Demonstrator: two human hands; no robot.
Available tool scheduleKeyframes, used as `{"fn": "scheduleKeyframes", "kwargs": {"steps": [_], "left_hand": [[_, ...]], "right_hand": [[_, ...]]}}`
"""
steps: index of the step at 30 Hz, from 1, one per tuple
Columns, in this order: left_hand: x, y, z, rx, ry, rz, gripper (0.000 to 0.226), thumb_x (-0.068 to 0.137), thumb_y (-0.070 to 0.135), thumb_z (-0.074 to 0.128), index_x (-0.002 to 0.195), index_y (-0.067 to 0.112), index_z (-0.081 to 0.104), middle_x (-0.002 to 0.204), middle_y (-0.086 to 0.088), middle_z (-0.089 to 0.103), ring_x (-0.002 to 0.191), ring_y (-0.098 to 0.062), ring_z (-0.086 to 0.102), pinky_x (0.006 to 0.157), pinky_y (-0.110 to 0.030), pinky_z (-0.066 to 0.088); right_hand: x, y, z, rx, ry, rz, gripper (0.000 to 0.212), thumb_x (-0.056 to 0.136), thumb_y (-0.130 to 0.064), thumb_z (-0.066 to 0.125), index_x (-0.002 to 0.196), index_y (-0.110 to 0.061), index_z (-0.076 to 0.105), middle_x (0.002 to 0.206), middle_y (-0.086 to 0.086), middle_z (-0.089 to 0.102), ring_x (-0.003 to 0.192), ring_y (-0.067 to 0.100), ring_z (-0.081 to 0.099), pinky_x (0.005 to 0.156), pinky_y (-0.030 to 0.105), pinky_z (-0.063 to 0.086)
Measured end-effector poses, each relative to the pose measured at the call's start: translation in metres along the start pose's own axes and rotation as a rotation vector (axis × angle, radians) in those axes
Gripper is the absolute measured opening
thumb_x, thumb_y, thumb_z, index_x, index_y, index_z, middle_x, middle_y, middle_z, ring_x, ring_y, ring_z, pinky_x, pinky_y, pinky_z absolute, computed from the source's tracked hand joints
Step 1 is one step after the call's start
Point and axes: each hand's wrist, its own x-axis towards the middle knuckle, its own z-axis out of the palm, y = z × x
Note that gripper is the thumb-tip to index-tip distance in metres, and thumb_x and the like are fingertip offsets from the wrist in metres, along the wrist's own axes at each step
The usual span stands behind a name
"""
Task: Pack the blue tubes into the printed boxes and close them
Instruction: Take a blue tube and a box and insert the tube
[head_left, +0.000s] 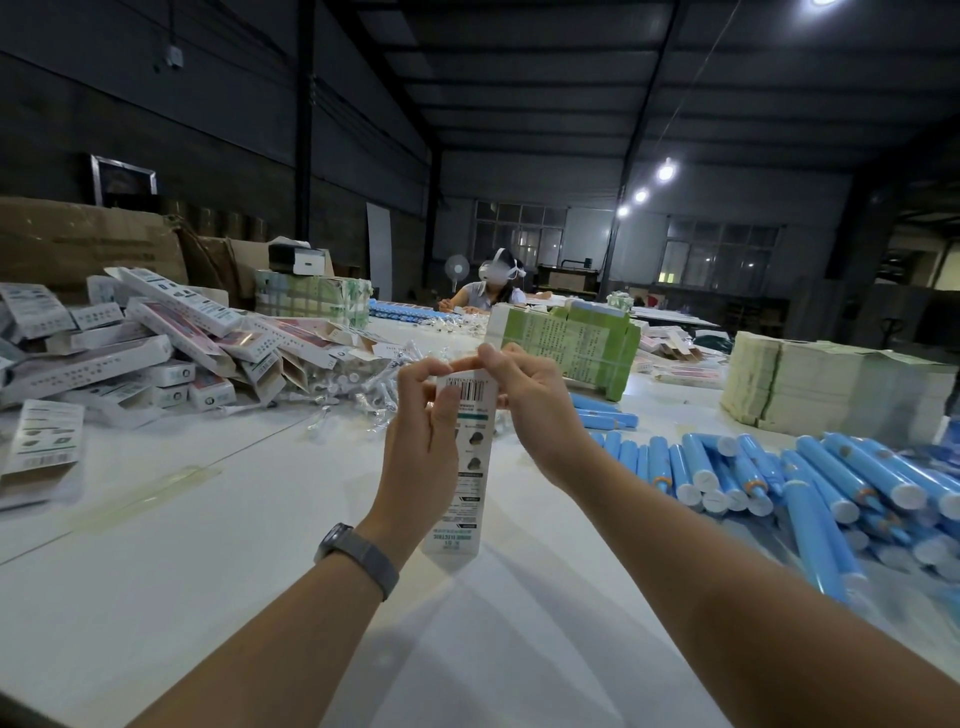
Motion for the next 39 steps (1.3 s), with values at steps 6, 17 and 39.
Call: {"fn": "scheduleKeyframes", "kwargs": {"steps": [6,17,39], "left_hand": [[-0.001,0.0,0.001,0.005,-0.01,0.027,0.017,0.102,0.043,0.036,0.104,0.059,0.04,0.089,0.011,0.066,0.073,-0.013,0.07,0.06,-0.029,0.058],[-0.002,0.002,0.002,0.024,0.002,0.022,0.017,0.101,0.044,0.035,0.108,0.059,0.04,0.084,0.005,0.066,0.069,-0.012,0.069,0.057,-0.029,0.059],[-0.004,0.002,0.003,0.033,0.009,-0.011,0.018,0.1,0.043,0.031,0.11,0.041,0.046,0.094,0.008,0.068,0.078,-0.009,0.069,0.058,-0.022,0.055]], "right_hand": [[-0.008,0.009,0.005,0.078,-0.04,0.071,0.032,0.103,-0.032,0.043,0.091,-0.034,0.073,0.081,-0.001,0.068,0.076,0.006,0.065,0.064,0.017,0.051],[-0.007,0.007,0.022,0.224,0.115,0.15,0.03,0.088,-0.032,0.044,0.085,-0.025,0.073,0.082,0.0,0.073,0.069,0.006,0.068,0.059,0.021,0.053],[-0.007,0.006,0.031,0.286,0.181,0.144,0.027,0.093,-0.011,0.047,0.077,-0.02,0.066,0.077,-0.002,0.064,0.064,0.005,0.06,0.06,0.024,0.051]]}}
